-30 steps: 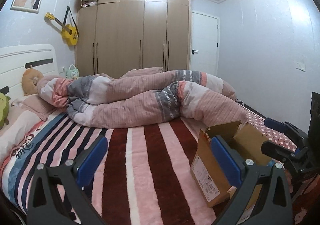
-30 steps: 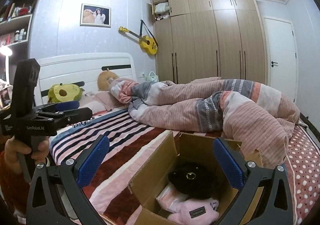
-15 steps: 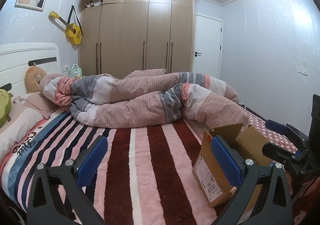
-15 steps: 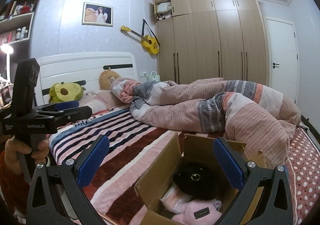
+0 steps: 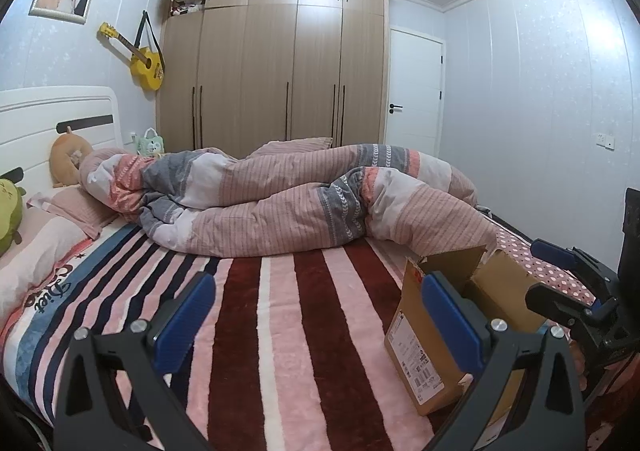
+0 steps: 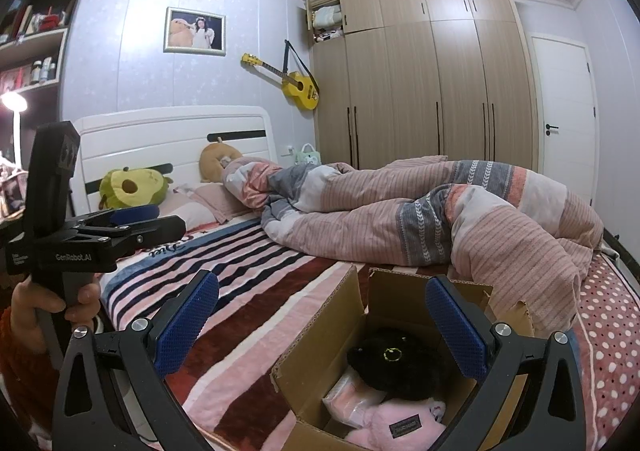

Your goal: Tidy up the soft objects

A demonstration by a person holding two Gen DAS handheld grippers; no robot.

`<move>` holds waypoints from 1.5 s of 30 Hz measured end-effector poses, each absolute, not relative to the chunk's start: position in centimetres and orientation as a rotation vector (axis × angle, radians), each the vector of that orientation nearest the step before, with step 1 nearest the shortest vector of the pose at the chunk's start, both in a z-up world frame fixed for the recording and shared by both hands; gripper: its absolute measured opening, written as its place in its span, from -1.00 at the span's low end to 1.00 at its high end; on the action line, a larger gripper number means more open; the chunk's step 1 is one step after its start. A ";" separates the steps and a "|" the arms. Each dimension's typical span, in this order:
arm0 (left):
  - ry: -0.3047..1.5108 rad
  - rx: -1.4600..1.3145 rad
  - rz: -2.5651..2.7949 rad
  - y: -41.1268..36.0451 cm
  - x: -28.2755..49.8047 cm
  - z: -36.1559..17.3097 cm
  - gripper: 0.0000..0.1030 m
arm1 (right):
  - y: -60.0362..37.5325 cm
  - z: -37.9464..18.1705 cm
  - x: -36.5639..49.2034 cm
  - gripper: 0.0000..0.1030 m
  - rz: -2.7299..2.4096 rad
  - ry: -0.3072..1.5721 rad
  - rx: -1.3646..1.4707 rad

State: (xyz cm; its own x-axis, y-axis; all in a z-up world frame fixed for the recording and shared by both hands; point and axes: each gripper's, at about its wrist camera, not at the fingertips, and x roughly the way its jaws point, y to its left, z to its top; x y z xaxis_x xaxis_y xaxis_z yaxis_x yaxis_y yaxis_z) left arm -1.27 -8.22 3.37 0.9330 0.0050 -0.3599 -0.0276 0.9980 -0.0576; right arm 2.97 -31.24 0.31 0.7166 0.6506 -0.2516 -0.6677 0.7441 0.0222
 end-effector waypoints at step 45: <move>0.372 -0.068 0.008 -8.2 -1.3 3.3 0.98 | -31.3 0.3 3.2 1.00 0.734 0.250 -0.070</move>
State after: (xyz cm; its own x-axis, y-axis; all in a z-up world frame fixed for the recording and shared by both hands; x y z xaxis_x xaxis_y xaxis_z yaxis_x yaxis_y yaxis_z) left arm -1.34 -8.24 3.30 0.9316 -0.0045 -0.3634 -0.0205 0.9977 -0.0649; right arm 3.20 -31.31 0.29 0.7139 0.6541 -0.2501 -0.6707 0.7413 0.0243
